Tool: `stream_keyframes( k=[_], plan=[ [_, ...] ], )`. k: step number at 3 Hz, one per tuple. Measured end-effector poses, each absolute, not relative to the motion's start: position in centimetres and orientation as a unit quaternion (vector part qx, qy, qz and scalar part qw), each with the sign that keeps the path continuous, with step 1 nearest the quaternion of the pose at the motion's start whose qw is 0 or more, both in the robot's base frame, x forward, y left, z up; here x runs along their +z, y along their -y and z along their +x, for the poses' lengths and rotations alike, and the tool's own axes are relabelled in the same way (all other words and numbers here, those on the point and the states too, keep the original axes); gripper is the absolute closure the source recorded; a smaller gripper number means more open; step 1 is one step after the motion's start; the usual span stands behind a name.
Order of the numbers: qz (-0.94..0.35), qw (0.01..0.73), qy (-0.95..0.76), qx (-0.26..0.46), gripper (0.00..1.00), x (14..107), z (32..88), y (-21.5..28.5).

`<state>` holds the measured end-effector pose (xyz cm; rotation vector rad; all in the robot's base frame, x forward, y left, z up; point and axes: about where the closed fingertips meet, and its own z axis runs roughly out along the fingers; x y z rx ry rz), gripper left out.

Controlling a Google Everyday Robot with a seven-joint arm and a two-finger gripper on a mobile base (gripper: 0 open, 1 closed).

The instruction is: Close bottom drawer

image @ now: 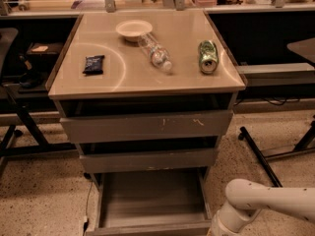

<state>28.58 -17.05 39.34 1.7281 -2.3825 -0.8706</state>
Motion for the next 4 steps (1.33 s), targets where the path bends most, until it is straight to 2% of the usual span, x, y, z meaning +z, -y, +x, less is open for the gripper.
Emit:
stream_keyframes(
  k=[1, 2, 4],
  plan=[
    [0.553, 0.05, 0.77, -0.313, 1.0, 36.9, 26.8, 16.0],
    [0.553, 0.05, 0.77, -0.313, 1.0, 36.9, 26.8, 16.0],
    [0.572, 0.045, 0.744, -0.342, 1.0, 29.3, 28.1, 14.9]
  ],
)
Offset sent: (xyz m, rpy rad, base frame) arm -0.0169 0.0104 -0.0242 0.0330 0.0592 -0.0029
